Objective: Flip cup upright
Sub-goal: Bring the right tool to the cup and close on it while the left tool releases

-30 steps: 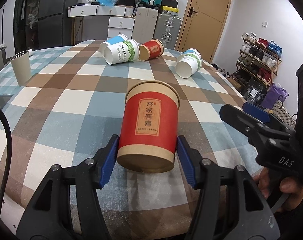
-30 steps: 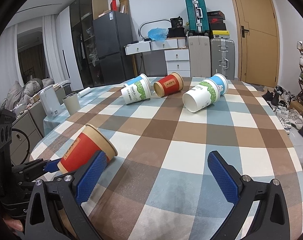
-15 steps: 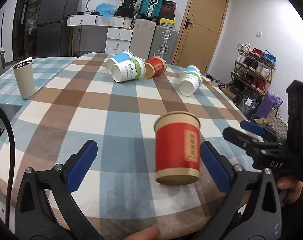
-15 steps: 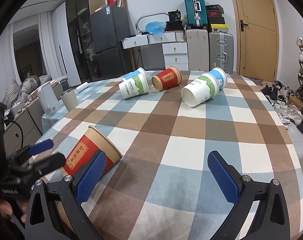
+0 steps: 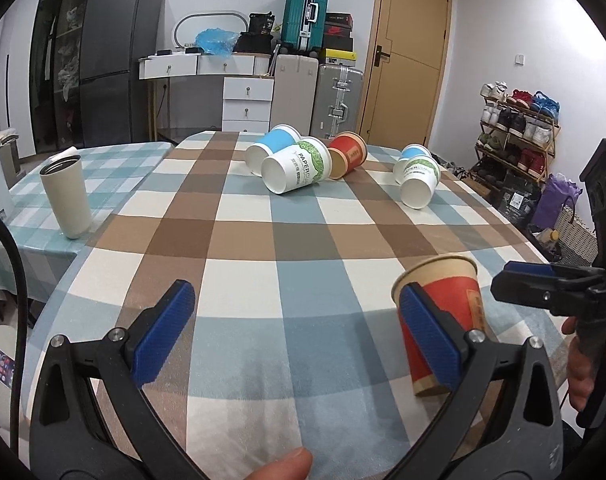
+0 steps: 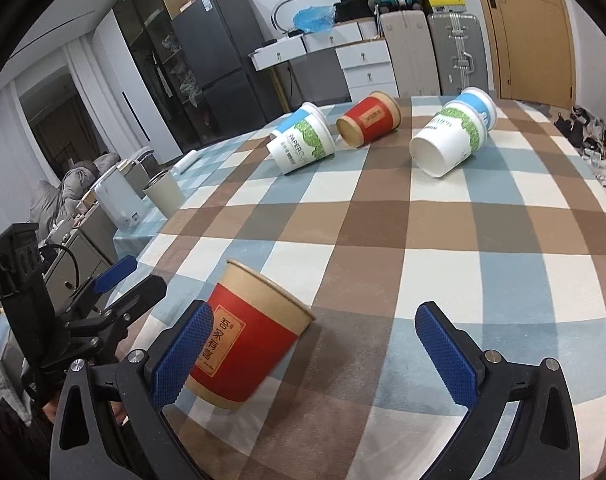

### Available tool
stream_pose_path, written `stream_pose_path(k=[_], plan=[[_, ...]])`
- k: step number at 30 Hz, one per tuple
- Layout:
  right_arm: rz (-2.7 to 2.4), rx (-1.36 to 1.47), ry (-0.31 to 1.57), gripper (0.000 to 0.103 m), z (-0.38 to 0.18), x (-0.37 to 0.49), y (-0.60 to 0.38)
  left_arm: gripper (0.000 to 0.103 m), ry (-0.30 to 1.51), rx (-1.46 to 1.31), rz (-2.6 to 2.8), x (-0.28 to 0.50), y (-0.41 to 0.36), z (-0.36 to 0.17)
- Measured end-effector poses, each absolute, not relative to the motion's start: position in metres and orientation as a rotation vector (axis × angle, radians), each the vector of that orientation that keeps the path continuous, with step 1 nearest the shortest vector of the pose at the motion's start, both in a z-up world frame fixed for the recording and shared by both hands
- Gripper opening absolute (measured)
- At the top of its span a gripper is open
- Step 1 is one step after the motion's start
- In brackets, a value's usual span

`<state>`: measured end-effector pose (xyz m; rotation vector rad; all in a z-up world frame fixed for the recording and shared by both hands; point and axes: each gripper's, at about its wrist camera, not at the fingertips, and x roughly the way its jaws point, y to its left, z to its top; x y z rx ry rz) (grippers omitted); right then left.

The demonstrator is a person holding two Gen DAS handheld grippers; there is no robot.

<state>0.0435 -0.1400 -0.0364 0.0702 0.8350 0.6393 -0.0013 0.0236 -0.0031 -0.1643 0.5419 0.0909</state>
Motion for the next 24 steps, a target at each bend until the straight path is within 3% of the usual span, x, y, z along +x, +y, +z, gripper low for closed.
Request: stream_pose_path(k=[24], plan=[[0.772,0.291,1.134,0.101,-0.065,0.074,-0.109,0.102,0.528,-0.110,0.058,0.006,0.015,-0.021]])
